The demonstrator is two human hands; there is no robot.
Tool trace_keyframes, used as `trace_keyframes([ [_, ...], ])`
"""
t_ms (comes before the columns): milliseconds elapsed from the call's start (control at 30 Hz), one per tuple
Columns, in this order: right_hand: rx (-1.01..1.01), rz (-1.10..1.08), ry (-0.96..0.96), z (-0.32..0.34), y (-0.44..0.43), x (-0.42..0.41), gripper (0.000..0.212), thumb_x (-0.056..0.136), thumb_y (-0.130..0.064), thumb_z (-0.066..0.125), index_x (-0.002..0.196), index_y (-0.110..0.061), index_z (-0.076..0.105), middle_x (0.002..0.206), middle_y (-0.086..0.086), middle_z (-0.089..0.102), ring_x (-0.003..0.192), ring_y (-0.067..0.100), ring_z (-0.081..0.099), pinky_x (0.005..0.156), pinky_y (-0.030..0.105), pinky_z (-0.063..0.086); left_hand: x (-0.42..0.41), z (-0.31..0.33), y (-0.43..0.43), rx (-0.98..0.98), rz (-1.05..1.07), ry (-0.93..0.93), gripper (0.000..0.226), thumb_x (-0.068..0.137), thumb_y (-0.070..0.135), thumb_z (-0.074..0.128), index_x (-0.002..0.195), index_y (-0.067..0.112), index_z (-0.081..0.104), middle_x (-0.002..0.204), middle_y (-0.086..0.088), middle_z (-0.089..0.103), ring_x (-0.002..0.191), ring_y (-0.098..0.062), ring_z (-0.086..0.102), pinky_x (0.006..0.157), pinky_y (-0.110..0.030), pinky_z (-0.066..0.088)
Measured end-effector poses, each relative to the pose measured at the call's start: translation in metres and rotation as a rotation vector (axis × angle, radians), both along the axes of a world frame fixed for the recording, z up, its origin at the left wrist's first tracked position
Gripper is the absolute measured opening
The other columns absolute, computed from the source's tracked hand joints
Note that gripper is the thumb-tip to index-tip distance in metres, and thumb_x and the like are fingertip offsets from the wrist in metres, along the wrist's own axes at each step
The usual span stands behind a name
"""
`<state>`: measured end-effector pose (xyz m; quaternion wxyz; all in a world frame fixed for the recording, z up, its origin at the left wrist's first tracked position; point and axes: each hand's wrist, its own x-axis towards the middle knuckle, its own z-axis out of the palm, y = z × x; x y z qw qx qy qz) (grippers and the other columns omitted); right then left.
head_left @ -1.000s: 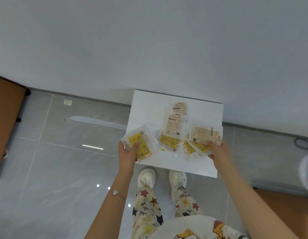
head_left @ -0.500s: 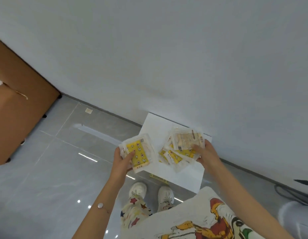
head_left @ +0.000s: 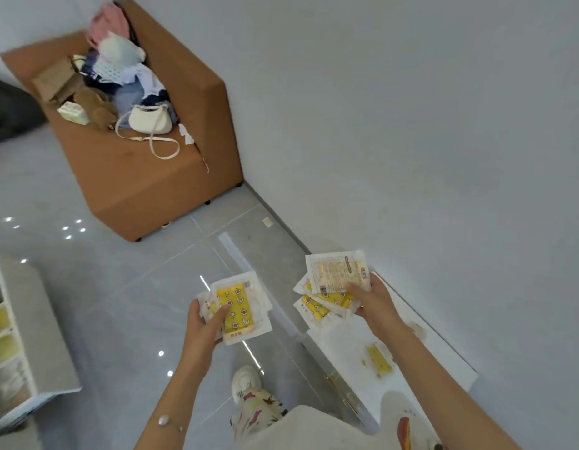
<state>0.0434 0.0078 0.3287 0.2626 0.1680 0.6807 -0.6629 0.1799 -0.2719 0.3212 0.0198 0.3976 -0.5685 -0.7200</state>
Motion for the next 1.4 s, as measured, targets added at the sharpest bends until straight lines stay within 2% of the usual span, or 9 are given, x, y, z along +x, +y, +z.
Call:
trace_keyframes([
  [333,-0.021,0.268,0.059,0.044,-0.223,-0.04,0.024,0.092,-0.006,0.059,0.114,-0.016,0.057,0.107,0.003,0.069,0.089,0.018,0.07,0.061,0.029,0.058,0.02,0.035,-0.176,-0.023,0.317,0.068,0.033,0.089,0.013,0.065,0.116,0.022,0.048,0.115,-0.006,0.066,0.099,-0.027,0.068,0.082,-0.047,0.056],
  [433,-0.047,0.321,0.066,0.049,-0.28,-0.047,0.02,0.092,-0.005,0.058,0.106,-0.02,0.058,0.105,0.002,0.069,0.087,0.017,0.07,0.062,0.03,0.058,0.029,0.041,-0.217,-0.031,0.395,0.088,0.032,0.09,0.013,0.064,0.114,0.024,0.047,0.113,-0.003,0.066,0.096,-0.023,0.068,0.076,-0.041,0.058],
  [600,-0.048,0.426,0.047,0.049,-0.365,-0.057,0.025,0.092,-0.006,0.059,0.114,-0.017,0.058,0.108,0.004,0.069,0.093,0.023,0.07,0.075,0.041,0.059,0.037,0.04,-0.268,-0.038,0.514,0.1,0.035,0.09,0.014,0.064,0.119,0.023,0.047,0.115,-0.004,0.066,0.097,-0.023,0.068,0.084,-0.047,0.055],
  [667,-0.046,0.471,0.031,0.048,-0.394,-0.062,0.022,0.092,-0.006,0.059,0.109,-0.02,0.058,0.104,0.001,0.069,0.092,0.022,0.07,0.074,0.04,0.059,0.035,0.039,-0.282,-0.032,0.564,0.101,0.035,0.09,0.014,0.064,0.118,0.024,0.047,0.114,-0.004,0.066,0.098,-0.023,0.068,0.081,-0.046,0.056],
  [800,-0.049,0.566,0.025,0.043,-0.452,-0.082,0.027,0.092,-0.005,0.058,0.118,-0.014,0.055,0.105,0.001,0.068,0.092,0.02,0.069,0.071,0.036,0.058,0.024,0.031,-0.311,-0.017,0.65,0.089,0.041,0.089,0.016,0.065,0.124,0.025,0.044,0.116,-0.003,0.065,0.1,-0.023,0.067,0.08,-0.044,0.057],
  [1067,-0.044,0.79,0.008,0.037,-0.564,-0.143,0.02,0.093,-0.004,0.057,0.1,-0.023,0.057,0.101,-0.003,0.068,0.089,0.018,0.068,0.072,0.036,0.056,-0.008,0.012,-0.373,0.036,0.913,0.085,0.048,0.089,0.017,0.067,0.13,0.026,0.043,0.121,-0.003,0.064,0.102,-0.022,0.067,0.082,-0.044,0.055],
  [1200,-0.017,0.911,-0.001,0.033,-0.611,-0.167,0.025,0.092,-0.004,0.058,0.114,-0.015,0.056,0.107,0.002,0.067,0.089,0.018,0.068,0.068,0.034,0.056,-0.025,0.002,-0.389,0.085,1.085,0.086,0.052,0.088,0.014,0.067,0.133,0.022,0.043,0.121,-0.004,0.064,0.098,-0.02,0.067,0.078,-0.044,0.056],
  [1300,0.004,0.986,-0.002,0.029,-0.647,-0.179,0.033,0.091,-0.004,0.059,0.123,-0.01,0.053,0.114,0.006,0.067,0.093,0.021,0.069,0.071,0.037,0.057,-0.032,0.001,-0.4,0.106,1.173,0.089,0.044,0.089,0.012,0.066,0.126,0.024,0.045,0.117,-0.004,0.065,0.099,-0.024,0.067,0.087,-0.051,0.053],
  [1400,0.013,1.05,0.0,0.024,-0.684,-0.181,0.031,0.092,-0.004,0.058,0.122,-0.011,0.055,0.113,0.007,0.067,0.092,0.02,0.068,0.07,0.036,0.057,-0.03,-0.003,-0.416,0.126,1.251,0.089,0.044,0.089,0.012,0.065,0.126,0.025,0.045,0.115,-0.002,0.066,0.098,-0.025,0.067,0.09,-0.054,0.052],
])
